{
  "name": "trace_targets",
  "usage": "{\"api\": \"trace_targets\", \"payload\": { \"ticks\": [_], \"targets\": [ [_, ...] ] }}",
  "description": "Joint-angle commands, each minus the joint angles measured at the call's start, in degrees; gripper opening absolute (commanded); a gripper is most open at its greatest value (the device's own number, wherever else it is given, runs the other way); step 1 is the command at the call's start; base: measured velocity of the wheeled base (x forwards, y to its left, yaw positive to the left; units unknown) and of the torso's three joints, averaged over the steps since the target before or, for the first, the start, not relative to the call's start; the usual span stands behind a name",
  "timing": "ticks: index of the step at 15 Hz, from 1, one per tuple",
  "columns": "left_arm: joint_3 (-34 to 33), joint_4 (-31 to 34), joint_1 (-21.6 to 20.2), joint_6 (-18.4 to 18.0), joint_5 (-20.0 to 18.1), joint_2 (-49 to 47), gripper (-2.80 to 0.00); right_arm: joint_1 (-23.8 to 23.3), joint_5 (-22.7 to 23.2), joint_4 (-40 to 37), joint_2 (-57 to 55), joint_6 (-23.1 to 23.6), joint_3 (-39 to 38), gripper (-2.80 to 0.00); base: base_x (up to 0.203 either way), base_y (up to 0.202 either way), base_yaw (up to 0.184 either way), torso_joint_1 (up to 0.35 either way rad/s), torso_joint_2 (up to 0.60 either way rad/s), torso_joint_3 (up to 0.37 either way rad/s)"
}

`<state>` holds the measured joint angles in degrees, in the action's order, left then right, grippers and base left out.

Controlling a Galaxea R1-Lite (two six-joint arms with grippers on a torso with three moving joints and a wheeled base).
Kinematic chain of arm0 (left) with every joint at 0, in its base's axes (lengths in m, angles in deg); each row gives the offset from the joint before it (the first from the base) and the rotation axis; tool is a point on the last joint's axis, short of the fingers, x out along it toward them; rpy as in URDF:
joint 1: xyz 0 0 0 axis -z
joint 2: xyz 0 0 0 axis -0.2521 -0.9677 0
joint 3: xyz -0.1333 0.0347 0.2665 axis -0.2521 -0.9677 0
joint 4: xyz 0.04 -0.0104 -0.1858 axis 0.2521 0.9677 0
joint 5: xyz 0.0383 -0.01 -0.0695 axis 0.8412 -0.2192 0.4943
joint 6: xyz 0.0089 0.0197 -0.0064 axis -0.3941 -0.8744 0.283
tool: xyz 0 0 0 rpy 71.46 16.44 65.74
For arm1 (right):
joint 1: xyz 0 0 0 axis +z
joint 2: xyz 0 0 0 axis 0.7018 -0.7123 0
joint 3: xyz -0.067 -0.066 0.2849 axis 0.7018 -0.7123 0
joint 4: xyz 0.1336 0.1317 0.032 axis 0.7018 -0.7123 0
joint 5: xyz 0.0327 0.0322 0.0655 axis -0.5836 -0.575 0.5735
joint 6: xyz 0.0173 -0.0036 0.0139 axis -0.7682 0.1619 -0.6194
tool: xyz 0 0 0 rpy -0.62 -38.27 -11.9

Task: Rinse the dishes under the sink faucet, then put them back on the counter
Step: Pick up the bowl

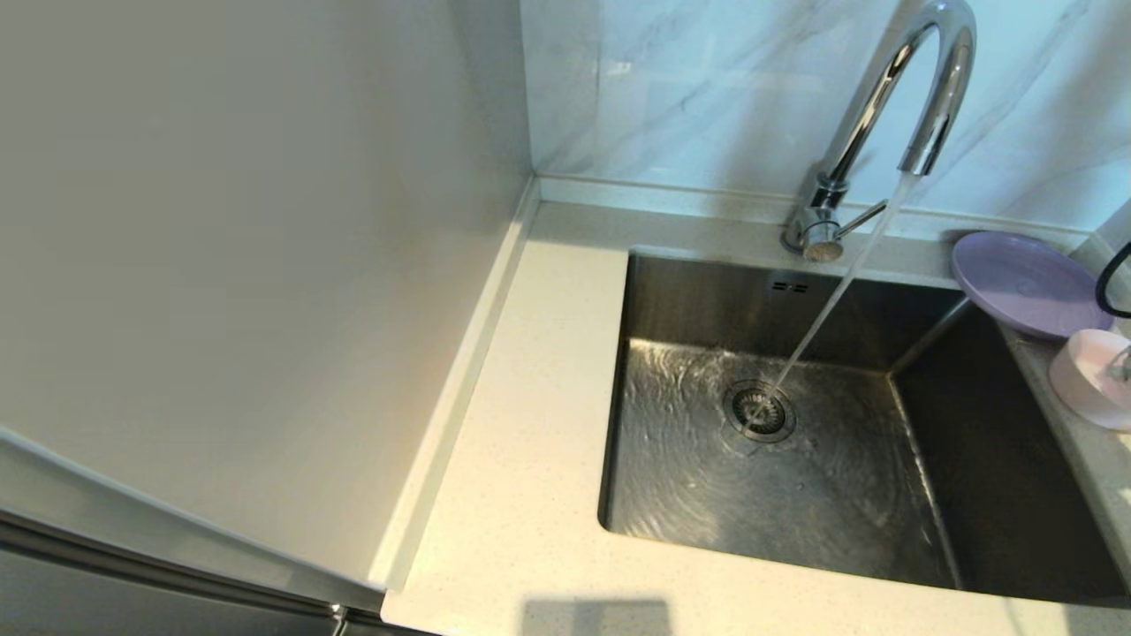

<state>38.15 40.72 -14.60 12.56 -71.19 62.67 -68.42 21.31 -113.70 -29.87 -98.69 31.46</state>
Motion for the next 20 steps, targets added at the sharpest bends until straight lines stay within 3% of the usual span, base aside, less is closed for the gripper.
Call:
{"api": "trace_targets", "payload": {
  "ticks": [1, 7, 11, 20],
  "targets": [
    [0.0, 0.0, 0.0, 0.01, 0.01, 0.0, -2.8, -0.62, -0.27, 0.76, -1.49, -0.63, 2.27, 0.0, 0.0, 0.0, 0.0, 0.0, 0.0, 0.0],
    [0.0, 0.0, 0.0, 0.01, 0.01, 0.0, -2.8, -3.16, -0.91, 1.5, -4.29, -0.91, 3.41, 0.0, 0.0, 0.0, 0.0, 0.0, 0.0, 0.0],
    [0.0, 0.0, 0.0, 0.01, 0.01, 0.0, -2.8, -3.22, -0.91, 9.07, -7.71, -0.32, 2.21, 0.0, 0.0, 0.0, 0.0, 0.0, 0.0, 0.0],
    [0.0, 0.0, 0.0, 0.01, 0.01, 0.0, -2.8, -4.37, -0.91, 11.67, -10.81, 0.65, 2.71, 0.0, 0.0, 0.0, 0.0, 0.0, 0.0, 0.0]
  ]
}}
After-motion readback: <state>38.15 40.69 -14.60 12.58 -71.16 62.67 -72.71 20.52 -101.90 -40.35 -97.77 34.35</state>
